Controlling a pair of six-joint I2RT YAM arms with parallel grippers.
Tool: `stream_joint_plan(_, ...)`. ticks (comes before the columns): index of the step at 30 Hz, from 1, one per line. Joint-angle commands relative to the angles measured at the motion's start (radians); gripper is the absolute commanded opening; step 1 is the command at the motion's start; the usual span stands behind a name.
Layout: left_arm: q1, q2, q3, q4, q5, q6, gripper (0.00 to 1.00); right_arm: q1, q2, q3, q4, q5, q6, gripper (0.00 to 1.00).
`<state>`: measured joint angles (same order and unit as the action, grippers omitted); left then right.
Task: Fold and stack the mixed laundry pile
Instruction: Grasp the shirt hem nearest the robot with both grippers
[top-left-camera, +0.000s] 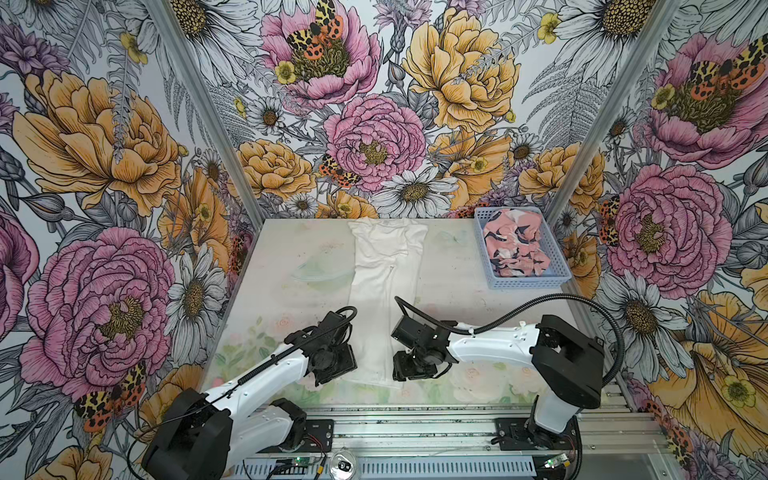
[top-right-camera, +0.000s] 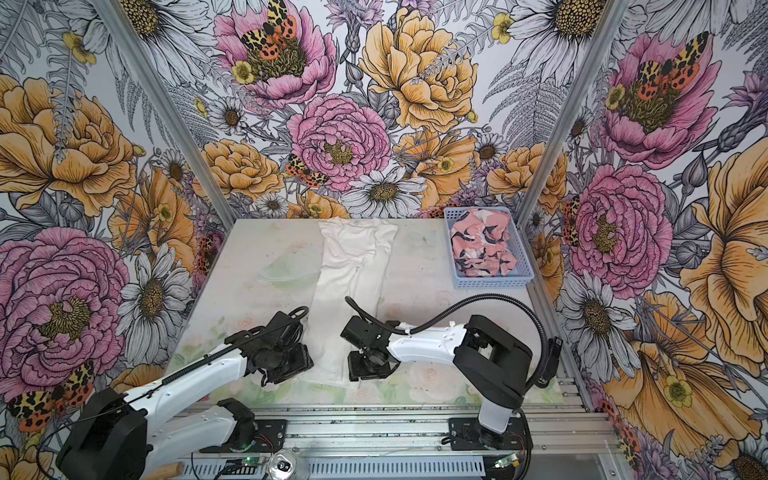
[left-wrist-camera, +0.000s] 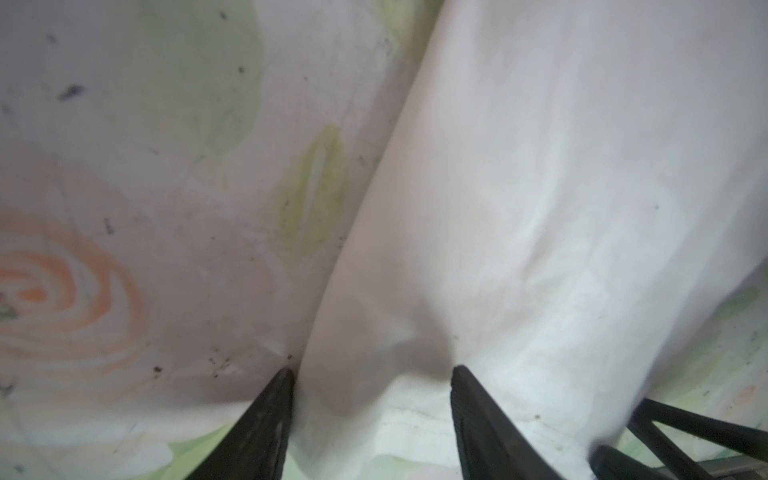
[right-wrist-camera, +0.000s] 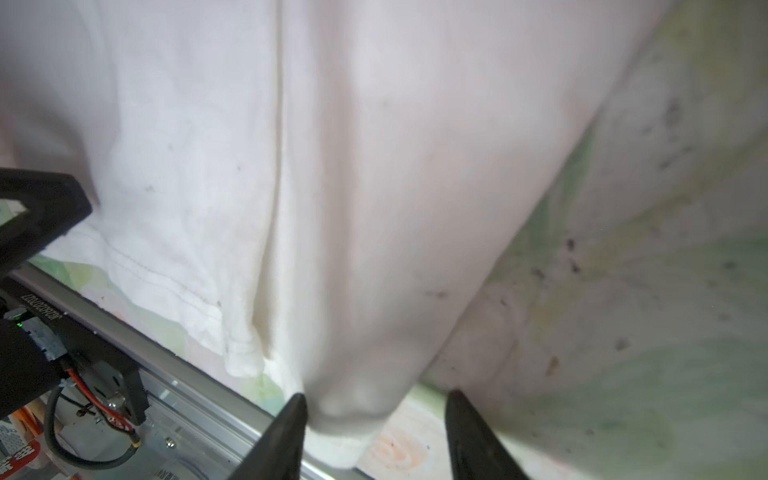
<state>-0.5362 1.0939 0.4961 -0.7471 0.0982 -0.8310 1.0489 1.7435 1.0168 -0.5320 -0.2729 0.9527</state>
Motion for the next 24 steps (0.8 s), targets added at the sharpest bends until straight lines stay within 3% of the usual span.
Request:
stream_joint_plan(1,-0.017,0.017,-0.019,0.018,-0.006,-0.008,0.62,0.005,0.033,0.021,0.004,-0.015,-0.019,0.40)
stream_joint_plan(5,-0.029,0.065,-0.020,0.028,0.008,0.003,0.62,-0.011,0.002,0.001,-0.009,0.012,-0.018,0.12)
stream_joint_plan(7,-0.035,0.089,-0.015,0.028,0.017,0.004,0.57,-0.025,-0.024,-0.013,-0.028,0.019,-0.025,0.00)
stream_joint_plan(12,-0.051,0.065,-0.028,0.028,0.044,-0.025,0.30,-0.071,-0.111,-0.072,-0.102,0.039,-0.071,0.00)
stream_joint_plan(14,-0.076,0.033,-0.036,0.026,0.055,-0.049,0.14,-0.089,-0.140,-0.101,-0.117,0.038,-0.081,0.00)
stream_joint_plan(17,-0.124,-0.015,-0.071,0.026,0.065,-0.108,0.00,-0.103,-0.166,-0.137,-0.128,0.036,-0.089,0.00)
stream_joint_plan(24,-0.216,-0.167,-0.178,0.023,0.046,-0.254,0.00,-0.109,-0.193,-0.178,-0.127,0.047,-0.085,0.00)
